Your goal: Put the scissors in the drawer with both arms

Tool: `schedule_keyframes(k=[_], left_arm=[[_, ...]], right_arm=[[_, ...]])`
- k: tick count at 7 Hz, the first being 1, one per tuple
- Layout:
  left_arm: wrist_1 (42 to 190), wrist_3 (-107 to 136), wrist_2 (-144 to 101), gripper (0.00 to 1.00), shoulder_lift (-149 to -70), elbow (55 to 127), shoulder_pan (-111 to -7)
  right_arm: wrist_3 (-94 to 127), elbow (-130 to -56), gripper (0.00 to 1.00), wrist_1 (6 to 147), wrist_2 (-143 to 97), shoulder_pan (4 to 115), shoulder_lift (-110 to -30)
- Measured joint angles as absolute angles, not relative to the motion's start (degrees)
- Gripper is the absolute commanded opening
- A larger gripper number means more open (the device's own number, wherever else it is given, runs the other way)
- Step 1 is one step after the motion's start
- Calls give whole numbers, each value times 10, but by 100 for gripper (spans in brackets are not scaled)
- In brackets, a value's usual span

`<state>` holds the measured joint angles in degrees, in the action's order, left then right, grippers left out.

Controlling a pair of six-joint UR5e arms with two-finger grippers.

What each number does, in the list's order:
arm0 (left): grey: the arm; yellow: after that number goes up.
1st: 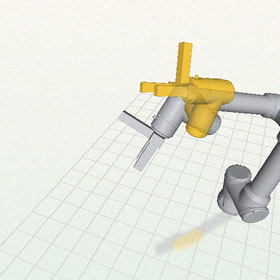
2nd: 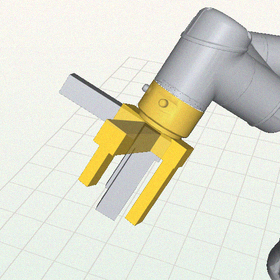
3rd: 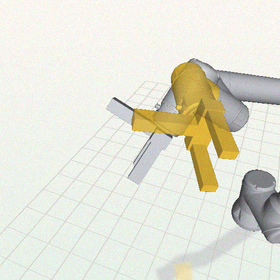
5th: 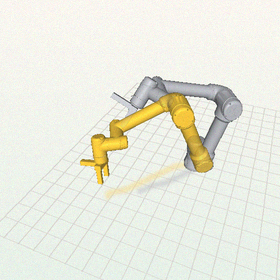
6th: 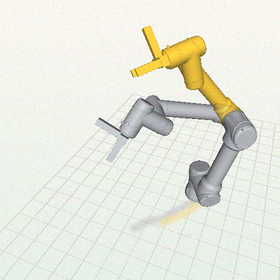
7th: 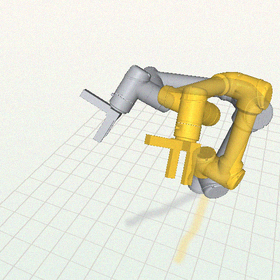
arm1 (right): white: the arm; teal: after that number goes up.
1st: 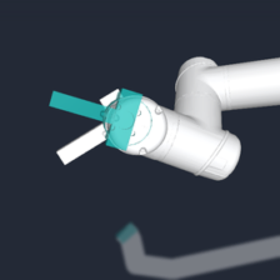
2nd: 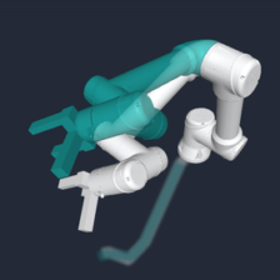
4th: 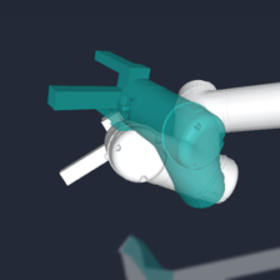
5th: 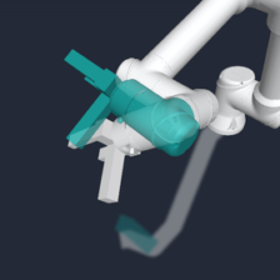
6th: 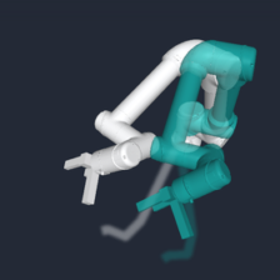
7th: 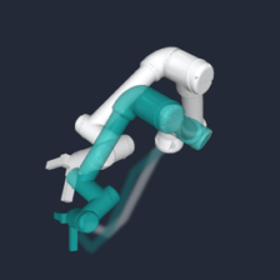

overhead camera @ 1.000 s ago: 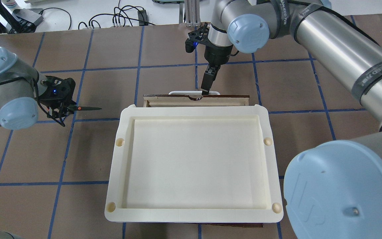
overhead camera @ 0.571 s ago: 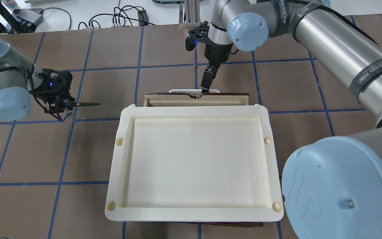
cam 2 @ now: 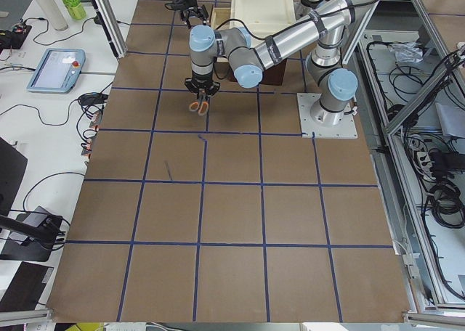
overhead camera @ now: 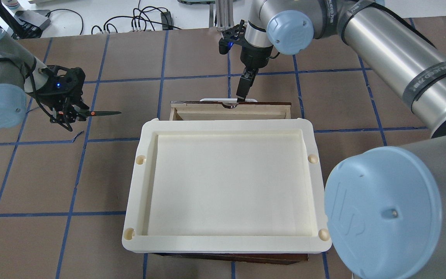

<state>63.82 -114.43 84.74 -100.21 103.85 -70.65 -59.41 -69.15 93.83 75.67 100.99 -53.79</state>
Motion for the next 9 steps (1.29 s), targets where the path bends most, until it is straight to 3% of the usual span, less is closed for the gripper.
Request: schedule_keyframes(k=[9], left_arm=[[678, -1126, 833, 18, -979, 1015, -711]], right_arm=[[-589, -638, 100, 939, 755, 1003, -503]])
